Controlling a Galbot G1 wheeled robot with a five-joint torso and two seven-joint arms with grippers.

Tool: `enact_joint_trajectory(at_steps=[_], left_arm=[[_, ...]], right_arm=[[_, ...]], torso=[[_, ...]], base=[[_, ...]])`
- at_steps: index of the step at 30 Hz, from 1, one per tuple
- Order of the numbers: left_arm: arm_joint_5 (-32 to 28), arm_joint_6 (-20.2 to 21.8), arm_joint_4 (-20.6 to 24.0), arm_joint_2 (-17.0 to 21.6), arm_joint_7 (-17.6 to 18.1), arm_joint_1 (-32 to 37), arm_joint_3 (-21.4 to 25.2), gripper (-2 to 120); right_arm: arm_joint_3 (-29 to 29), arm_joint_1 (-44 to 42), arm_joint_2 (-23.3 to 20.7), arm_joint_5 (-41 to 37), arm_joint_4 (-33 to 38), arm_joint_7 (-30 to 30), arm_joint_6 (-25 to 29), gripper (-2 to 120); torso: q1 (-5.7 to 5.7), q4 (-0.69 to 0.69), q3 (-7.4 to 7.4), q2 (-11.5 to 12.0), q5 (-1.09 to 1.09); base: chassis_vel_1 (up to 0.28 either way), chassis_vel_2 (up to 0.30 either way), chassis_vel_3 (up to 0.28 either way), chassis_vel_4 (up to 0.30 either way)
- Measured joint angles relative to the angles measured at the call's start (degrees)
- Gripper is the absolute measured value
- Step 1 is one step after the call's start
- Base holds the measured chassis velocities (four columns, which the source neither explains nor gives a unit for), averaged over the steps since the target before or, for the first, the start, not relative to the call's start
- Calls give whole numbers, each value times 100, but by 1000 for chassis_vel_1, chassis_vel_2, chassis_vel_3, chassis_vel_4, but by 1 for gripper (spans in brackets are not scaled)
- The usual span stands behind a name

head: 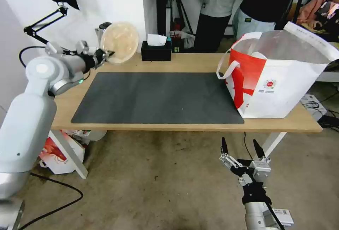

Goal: Pick up the trash from the table and place it into the takeout bag.

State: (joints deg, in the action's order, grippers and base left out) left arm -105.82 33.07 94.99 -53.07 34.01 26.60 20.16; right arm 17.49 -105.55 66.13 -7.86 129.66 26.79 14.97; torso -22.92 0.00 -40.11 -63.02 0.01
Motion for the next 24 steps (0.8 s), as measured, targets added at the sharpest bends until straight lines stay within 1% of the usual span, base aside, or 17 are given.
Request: enact_joint_trajectory(at_steps=[1, 2, 3, 4, 5, 6, 7, 8, 9, 13, 14, 18, 19, 21, 23, 24], left_arm=[[104, -59, -33, 3, -326, -63, -151, 4], [104, -59, -33, 3, -326, -63, -151, 4], [271, -145, -82, -51, -733, -176, -379, 4], [404, -212, -140, -113, -1011, -274, -565, 4], [404, -212, -140, -113, -1011, -274, -565, 4], [599, -311, -256, -222, -1341, -441, -830, 4], [723, -371, -355, -323, -1510, -603, -1044, 4], [775, -391, -419, -388, -1590, -702, -1171, 4], [775, -391, -419, -388, -1590, -702, -1171, 4], [964, -471, -785, -755, -1856, -1142, -1734, 4], [964, -471, -785, -755, -1856, -1142, -1734, 4], [1205, -565, -1253, -1124, -2154, -1463, -2256, 4], [1205, -565, -1253, -1124, -2154, -1463, -2256, 4], [1274, -604, -1390, -1207, -2242, -1554, -2412, 4], [1403, -749, -1592, -1282, -2477, -1673, -2619, 4], [1403, -749, -1592, -1282, -2477, -1673, -2619, 4]], right_arm=[[0, 0, 0, 0, 0, 0, 0, 100], [0, 0, 0, 0, 0, 0, 0, 100], [0, 0, 0, 0, 0, 0, 0, 100], [0, 0, 0, 0, 0, 0, 0, 100], [0, 0, 0, 0, 0, 0, 0, 100], [0, 0, 0, 0, 0, 0, 0, 100], [0, 0, 0, 0, 0, 0, 0, 100], [0, 0, 0, 0, 0, 0, 0, 100], [0, 0, 0, 0, 0, 0, 0, 100], [0, 0, 0, 0, 0, 0, 0, 100], [0, 0, 0, 0, 0, 0, 0, 100], [0, 0, 0, 0, 0, 0, 0, 100], [0, 0, 0, 0, 0, 0, 0, 100], [0, 0, 0, 0, 0, 0, 0, 100], [0, 0, 0, 0, 0, 0, 0, 100], [0, 0, 0, 0, 0, 0, 0, 100]], torso=[[0, 0, 0, 0, -1], [0, 0, 0, 0, -1], [0, 1, 0, 0, -1], [0, 0, 0, 0, 0], [0, 0, 0, 0, 0], [0, -1, 0, 0, -1], [0, 0, 0, 0, 0], [0, -1, 0, 0, 0], [0, -1, 0, 0, 0], [0, -1, 0, 0, 1], [0, -1, 0, 0, 1], [0, -2, 0, 0, 0], [0, -2, 0, 0, 0], [0, -2, 0, 0, 1], [0, -1, 0, 0, 0], [0, -1, 0, 0, 0]], base=[[0, 0, 0, 0], [0, 0, 0, 0], [0, 0, 0, 0], [0, 0, 0, 0], [0, 0, 0, 0], [0, 0, 0, 0], [0, 0, 0, 0], [0, 0, 0, 0], [0, 0, 0, 0], [0, 0, 0, 0], [0, 0, 0, 0], [0, 0, 0, 0], [0, 0, 0, 0], [0, 0, 0, 0], [0, 0, 0, 0], [0, 0, 0, 0]])
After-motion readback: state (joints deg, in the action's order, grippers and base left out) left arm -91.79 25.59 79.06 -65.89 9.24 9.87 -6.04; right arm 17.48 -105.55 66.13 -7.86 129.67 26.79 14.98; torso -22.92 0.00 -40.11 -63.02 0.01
